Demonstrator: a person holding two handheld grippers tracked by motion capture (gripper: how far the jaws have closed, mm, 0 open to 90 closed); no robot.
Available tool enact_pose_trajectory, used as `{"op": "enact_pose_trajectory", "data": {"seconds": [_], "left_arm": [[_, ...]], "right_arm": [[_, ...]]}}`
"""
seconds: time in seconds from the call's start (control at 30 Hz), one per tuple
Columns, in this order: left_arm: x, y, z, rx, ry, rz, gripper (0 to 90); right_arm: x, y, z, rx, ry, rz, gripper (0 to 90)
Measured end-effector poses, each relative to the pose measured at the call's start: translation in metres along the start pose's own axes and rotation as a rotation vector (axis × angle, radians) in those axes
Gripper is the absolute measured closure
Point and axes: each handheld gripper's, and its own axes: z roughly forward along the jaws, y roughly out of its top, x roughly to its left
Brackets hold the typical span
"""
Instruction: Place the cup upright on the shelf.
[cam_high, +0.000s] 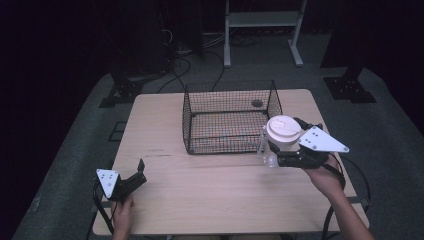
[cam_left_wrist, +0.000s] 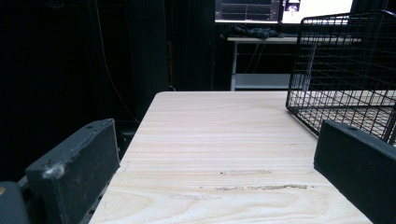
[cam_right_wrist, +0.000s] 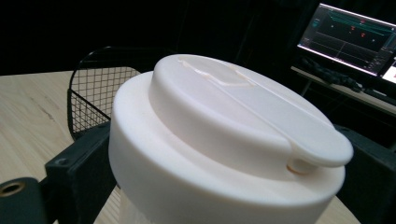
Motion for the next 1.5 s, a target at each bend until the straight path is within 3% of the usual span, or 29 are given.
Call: {"op": "enact_pose_trajectory", "data": {"seconds": [0.23, 0.57, 1.5], "left_arm": [[0.000, 0.000, 0.000, 0.001, -0.003, 0.002, 0.0], [0.000, 0.000, 0.001, -0.001, -0.004, 0.000, 0.0], [0.000, 0.000, 0.000, -0.001, -0.005, 0.002, 0.0]], "right_arm": [[0.009, 0.014, 0.008, -0.014, 0.039, -0.018, 4.2], [0.011, 0.039, 0.017, -0.031, 0.066, -0.032, 4.2], [0.007, 0.083, 0.057, -0.048, 0.060, -0.058, 4.2]]}}
